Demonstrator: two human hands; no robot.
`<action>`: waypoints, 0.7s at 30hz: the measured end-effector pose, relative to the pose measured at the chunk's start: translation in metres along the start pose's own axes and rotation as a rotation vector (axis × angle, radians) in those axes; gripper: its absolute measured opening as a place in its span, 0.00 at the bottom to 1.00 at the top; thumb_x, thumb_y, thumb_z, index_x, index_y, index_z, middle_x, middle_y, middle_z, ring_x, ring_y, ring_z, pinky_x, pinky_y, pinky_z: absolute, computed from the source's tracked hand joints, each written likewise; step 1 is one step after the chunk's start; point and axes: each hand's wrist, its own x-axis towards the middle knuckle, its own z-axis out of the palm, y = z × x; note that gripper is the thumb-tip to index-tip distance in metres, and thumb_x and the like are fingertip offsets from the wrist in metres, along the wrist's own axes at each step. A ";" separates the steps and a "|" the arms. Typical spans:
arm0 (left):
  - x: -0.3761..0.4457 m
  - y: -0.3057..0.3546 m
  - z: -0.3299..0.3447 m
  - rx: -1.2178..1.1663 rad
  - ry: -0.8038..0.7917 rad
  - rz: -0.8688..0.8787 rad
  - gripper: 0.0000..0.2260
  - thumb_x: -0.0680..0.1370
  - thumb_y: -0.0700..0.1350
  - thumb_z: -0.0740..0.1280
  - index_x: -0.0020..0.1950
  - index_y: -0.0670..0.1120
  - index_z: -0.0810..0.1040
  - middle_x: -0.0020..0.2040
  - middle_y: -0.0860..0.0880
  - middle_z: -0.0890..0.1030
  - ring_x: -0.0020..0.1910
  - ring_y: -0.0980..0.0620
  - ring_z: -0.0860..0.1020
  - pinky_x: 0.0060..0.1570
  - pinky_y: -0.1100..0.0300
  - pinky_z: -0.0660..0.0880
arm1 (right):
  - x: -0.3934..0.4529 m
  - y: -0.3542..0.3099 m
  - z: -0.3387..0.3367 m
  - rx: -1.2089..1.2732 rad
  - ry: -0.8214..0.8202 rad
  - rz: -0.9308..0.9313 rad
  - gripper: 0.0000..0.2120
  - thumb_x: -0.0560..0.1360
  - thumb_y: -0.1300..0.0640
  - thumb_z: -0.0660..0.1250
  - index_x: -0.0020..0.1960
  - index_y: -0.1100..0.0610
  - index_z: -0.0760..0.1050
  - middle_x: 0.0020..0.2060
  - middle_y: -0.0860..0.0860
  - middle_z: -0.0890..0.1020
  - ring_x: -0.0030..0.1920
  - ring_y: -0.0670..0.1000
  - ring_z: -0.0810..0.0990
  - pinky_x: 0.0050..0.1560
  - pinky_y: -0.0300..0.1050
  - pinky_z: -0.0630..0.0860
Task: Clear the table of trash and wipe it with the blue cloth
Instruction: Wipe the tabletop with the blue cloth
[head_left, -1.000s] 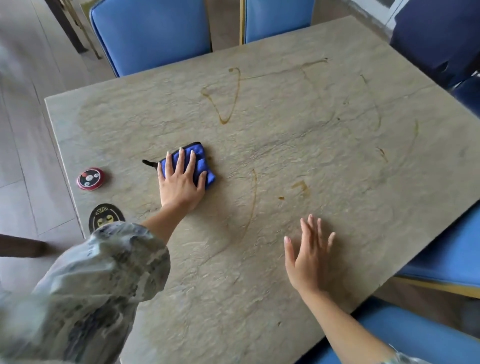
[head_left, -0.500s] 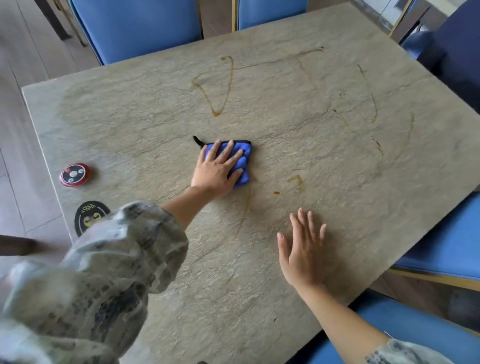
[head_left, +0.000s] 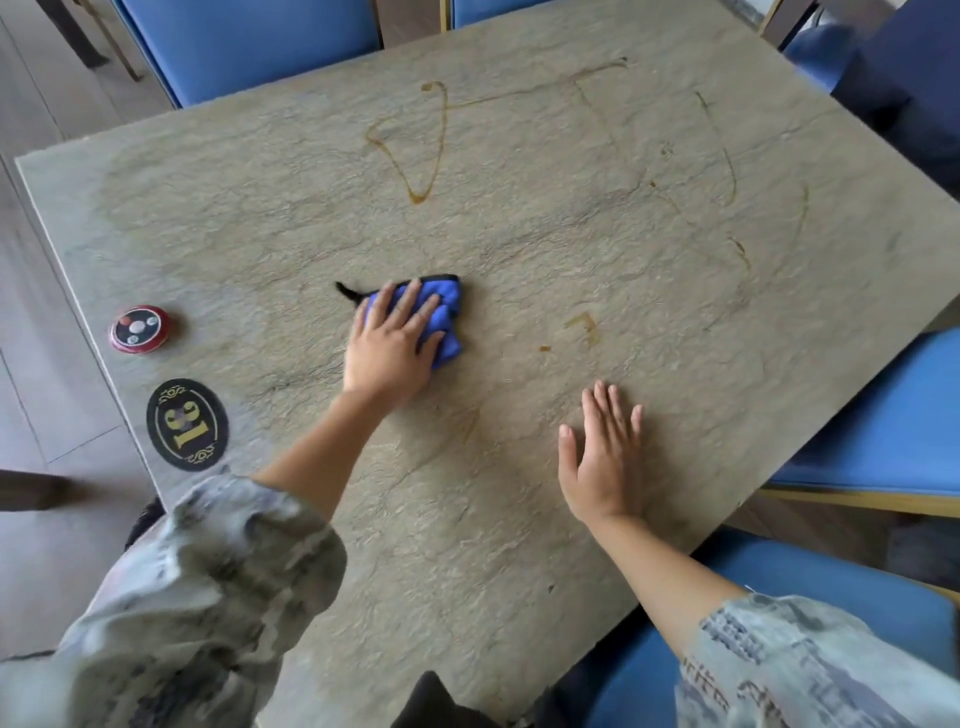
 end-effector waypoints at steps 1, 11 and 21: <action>-0.003 -0.016 -0.003 -0.003 0.019 -0.055 0.23 0.80 0.59 0.52 0.74 0.55 0.64 0.77 0.51 0.61 0.76 0.44 0.56 0.74 0.47 0.51 | 0.000 0.000 0.000 0.006 0.003 -0.001 0.26 0.78 0.49 0.54 0.70 0.64 0.67 0.71 0.60 0.68 0.74 0.56 0.61 0.75 0.56 0.48; -0.022 -0.063 -0.015 -0.072 0.087 -0.298 0.21 0.81 0.55 0.55 0.74 0.52 0.65 0.77 0.48 0.61 0.76 0.41 0.54 0.74 0.44 0.51 | 0.000 -0.002 -0.001 0.024 0.027 0.006 0.26 0.79 0.51 0.51 0.69 0.66 0.68 0.69 0.62 0.70 0.73 0.58 0.63 0.74 0.58 0.51; -0.075 0.040 0.010 -0.074 0.101 -0.379 0.21 0.81 0.55 0.55 0.74 0.53 0.64 0.77 0.49 0.61 0.77 0.43 0.53 0.74 0.45 0.50 | -0.001 0.000 0.002 0.014 -0.034 -0.001 0.27 0.79 0.51 0.51 0.72 0.67 0.62 0.70 0.64 0.67 0.73 0.61 0.61 0.74 0.62 0.47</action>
